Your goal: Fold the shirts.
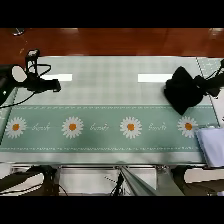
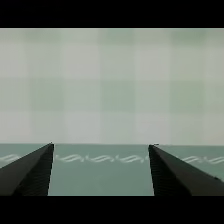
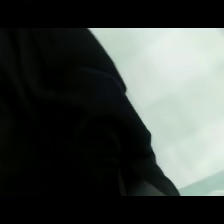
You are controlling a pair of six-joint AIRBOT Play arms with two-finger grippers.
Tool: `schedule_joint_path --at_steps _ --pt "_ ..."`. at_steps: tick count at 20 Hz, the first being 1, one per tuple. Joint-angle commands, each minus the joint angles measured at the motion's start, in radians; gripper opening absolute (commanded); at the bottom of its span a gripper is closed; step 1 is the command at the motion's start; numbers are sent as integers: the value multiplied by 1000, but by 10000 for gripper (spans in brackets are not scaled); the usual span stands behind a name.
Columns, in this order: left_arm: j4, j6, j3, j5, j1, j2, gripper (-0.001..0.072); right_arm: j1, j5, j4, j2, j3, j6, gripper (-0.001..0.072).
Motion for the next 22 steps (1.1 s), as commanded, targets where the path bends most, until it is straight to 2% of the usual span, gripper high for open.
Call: schedule_joint_path --at_steps 1,4,7,8,11,15,19,22 --pt "88 2 9 -211 66 39 702 35 -3 219 133 111 -156 40" --pt "-74 3 -54 -225 131 169 702 105 -43 214 289 261 -153 40" --pt "-343 135 -214 -154 108 426 702 201 -45 198 425 392 -155 40" --pt "-386 142 -274 -112 92 510 702 238 -45 187 459 422 -160 39" --pt "-416 139 -407 -63 58 690 702 354 -44 169 543 482 -174 39" --pt "-413 150 -470 -63 59 774 702 545 -22 148 594 556 -199 39" --pt "-421 146 -470 -63 59 771 702 760 264 120 570 523 -214 39" --pt "-425 146 -469 -71 59 771 702 962 278 33 539 313 -147 39"
